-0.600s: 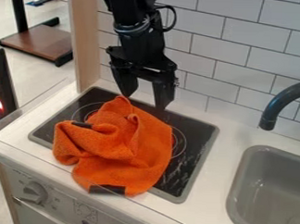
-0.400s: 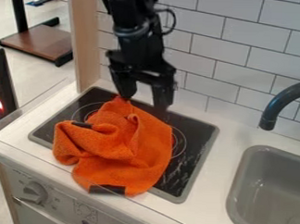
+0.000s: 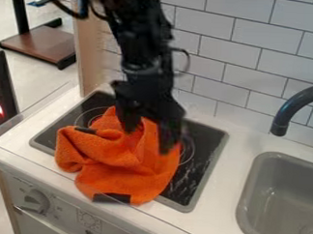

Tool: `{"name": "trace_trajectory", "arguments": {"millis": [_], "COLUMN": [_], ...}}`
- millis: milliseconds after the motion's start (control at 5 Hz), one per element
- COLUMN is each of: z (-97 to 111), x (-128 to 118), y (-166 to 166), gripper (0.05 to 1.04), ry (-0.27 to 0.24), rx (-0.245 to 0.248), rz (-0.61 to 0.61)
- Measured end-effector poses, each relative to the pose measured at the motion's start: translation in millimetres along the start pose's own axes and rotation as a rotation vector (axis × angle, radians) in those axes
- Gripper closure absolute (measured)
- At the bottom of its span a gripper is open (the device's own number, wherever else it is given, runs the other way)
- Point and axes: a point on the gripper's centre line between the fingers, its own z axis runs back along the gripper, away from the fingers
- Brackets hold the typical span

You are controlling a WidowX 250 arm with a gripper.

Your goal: Put the clothes

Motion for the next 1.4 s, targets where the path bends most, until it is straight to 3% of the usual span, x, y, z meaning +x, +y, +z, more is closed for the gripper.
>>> {"name": "trace_trajectory", "arguments": {"millis": [400,600,1400], "z": [-14.9,-27.6,-85.2], "x": [-16.3,-16.1,-24.5], "y": [-28.7,-25.3,-18.6], "gripper": [0.085,0.085,0.085], "ry": [-0.001,0.010,0.145], "rx": [0.025,0.064,0.109], "rz": [-0.025,0.006,0.017]}}
